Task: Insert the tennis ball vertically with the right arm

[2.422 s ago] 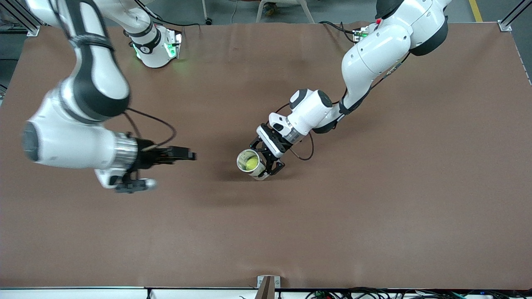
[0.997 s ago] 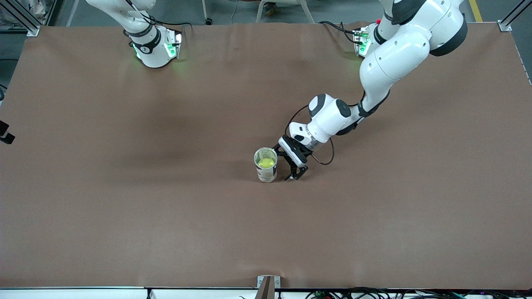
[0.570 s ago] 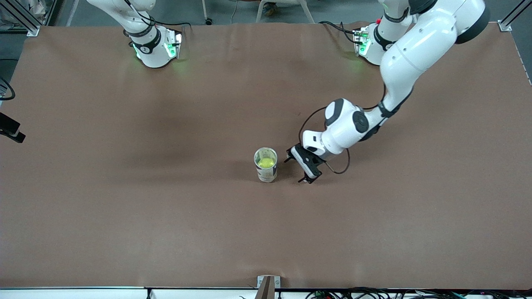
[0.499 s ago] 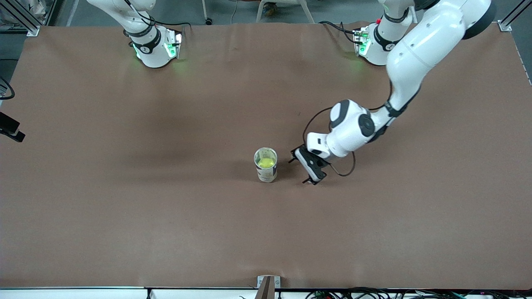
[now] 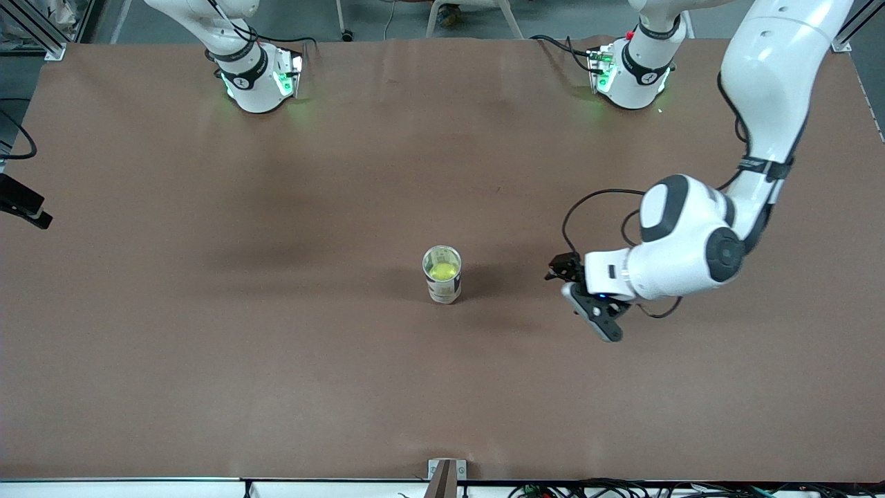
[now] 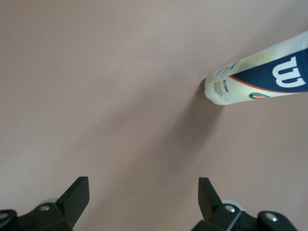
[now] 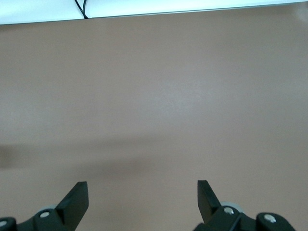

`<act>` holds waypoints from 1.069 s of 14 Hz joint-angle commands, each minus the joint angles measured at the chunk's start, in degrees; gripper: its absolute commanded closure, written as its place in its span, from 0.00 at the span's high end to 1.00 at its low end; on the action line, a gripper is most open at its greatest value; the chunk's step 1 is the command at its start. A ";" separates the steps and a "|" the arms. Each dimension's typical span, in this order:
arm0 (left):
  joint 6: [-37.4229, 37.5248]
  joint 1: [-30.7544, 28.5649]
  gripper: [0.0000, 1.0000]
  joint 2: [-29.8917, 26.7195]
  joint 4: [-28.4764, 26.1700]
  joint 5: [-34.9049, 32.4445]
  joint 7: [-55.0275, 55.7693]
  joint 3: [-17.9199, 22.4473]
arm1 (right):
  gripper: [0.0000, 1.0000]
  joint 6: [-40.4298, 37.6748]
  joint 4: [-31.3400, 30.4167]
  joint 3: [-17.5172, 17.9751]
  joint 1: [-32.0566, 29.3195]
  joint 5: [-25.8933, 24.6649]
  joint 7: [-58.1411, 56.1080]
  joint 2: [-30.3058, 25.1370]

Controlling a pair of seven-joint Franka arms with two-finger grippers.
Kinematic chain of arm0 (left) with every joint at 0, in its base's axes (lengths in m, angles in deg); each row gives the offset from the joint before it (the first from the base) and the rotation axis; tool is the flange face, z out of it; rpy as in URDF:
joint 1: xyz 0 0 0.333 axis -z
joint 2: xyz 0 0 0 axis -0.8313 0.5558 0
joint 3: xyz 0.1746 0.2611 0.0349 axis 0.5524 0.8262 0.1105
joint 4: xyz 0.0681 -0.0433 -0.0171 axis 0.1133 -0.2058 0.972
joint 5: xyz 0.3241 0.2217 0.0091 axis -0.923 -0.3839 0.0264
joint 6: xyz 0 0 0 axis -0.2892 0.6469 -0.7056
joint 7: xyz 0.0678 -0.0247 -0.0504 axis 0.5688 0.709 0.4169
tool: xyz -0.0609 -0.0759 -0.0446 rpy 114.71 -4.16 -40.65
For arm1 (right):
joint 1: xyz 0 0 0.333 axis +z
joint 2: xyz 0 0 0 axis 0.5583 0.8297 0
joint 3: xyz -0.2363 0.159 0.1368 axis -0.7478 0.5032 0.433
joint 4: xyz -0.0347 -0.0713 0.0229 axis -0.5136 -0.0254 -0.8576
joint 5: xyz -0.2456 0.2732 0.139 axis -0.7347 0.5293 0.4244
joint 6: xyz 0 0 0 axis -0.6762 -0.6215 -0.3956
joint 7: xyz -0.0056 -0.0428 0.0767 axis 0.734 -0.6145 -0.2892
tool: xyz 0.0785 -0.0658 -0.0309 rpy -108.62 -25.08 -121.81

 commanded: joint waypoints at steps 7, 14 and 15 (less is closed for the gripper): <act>24.64 1.00 1.00 -12.74 9.93 -13.83 30.70 2.77 | 1.00 2.98 -6.84 0.08 -0.15 -0.88 0.44 -4.25; 30.29 2.12 1.00 -28.02 5.65 -15.87 29.23 14.51 | 1.00 1.66 -5.61 0.34 0.11 -0.96 0.44 -4.16; 30.47 4.58 1.00 -31.01 3.27 -15.61 28.35 18.64 | 1.00 1.57 -5.26 0.34 0.11 -0.88 0.44 -4.16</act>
